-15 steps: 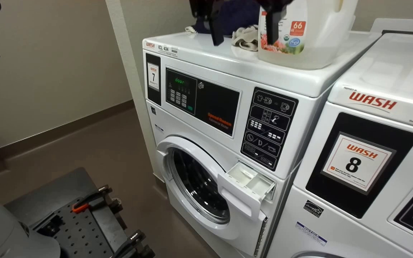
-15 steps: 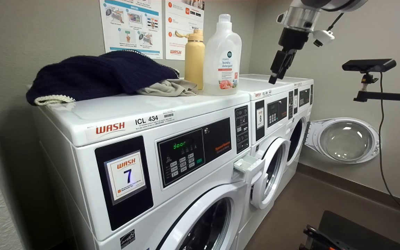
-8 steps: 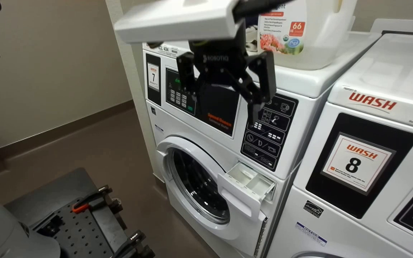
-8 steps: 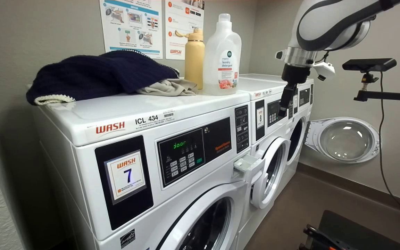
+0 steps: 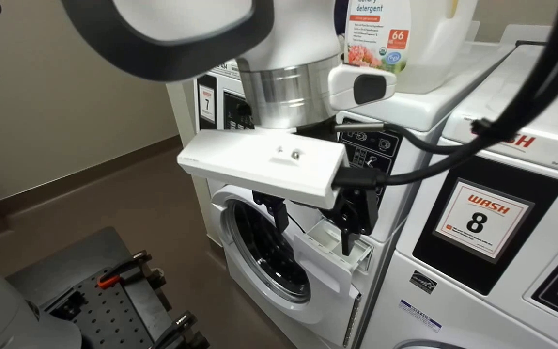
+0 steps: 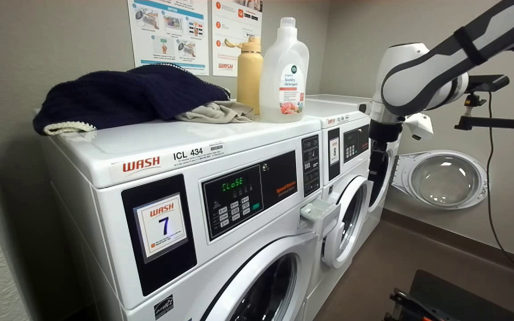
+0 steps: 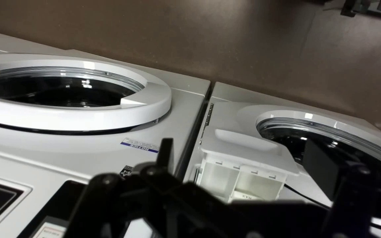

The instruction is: Put the dish washing liquid in the washing machine and close the drawer

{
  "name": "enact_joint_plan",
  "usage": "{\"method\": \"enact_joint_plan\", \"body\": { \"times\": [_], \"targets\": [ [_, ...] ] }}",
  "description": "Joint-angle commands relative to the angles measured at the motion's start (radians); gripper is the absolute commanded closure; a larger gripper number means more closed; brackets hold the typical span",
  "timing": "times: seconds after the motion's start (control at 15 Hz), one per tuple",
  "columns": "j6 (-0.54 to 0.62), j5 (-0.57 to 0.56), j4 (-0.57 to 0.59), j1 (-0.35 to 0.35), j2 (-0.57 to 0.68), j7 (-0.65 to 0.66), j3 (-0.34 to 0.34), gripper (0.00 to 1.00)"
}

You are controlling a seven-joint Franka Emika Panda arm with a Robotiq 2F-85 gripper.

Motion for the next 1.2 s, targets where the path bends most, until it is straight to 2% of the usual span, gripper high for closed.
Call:
{"method": "enact_joint_plan", "body": {
  "times": [0.0, 0.2, 0.47, 0.8, 1.13],
  "targets": [
    [-0.012, 0.021, 0.021, -0.015, -0.004, -0.004, 0.015, 0.0],
    [-0.082, 0.042, 0.077, -0.011, -0.064, -0.004, 0.014, 0.0],
    [-0.061, 0.073, 0.028, 0.001, 0.0, -0.03, -0.011, 0.0],
    [0.029, 0.119, -0.022, 0.005, 0.141, -0.094, -0.015, 0.0],
    [0.19, 0.139, -0.007, -0.013, 0.318, -0.176, 0.005, 0.0]
  ]
}}
